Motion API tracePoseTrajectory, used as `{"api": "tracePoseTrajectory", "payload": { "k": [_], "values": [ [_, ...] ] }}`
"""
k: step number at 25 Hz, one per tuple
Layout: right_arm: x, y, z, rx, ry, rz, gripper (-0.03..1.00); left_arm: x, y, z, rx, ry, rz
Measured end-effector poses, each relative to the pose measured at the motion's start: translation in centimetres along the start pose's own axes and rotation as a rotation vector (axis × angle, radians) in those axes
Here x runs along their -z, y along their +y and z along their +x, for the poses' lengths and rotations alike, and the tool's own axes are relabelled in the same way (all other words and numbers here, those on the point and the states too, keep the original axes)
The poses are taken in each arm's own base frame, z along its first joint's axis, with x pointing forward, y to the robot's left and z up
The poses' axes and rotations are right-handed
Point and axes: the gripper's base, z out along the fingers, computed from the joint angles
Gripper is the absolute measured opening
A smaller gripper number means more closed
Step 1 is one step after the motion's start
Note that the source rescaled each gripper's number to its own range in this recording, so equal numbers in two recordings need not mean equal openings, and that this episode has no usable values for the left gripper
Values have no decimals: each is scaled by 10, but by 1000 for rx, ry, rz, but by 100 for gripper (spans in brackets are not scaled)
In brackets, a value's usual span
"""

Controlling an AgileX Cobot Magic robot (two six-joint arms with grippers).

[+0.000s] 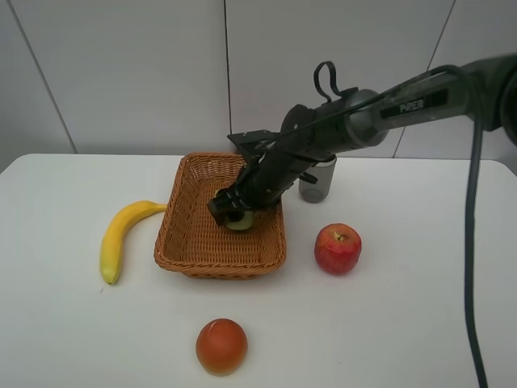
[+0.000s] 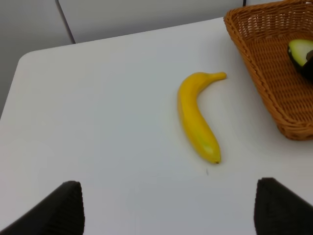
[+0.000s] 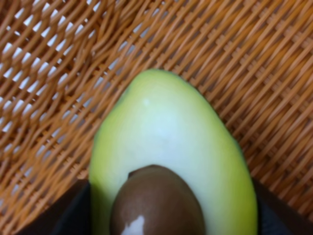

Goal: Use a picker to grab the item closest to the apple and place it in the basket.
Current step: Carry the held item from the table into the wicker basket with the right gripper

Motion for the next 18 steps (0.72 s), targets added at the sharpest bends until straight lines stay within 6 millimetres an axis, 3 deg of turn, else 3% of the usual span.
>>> {"api": "tracePoseTrajectory", "payload": {
  "k": [18],
  "values": [
    [-1, 6, -1, -6, -7, -12, 0, 0, 0, 0, 0, 0, 0]
  ]
}}
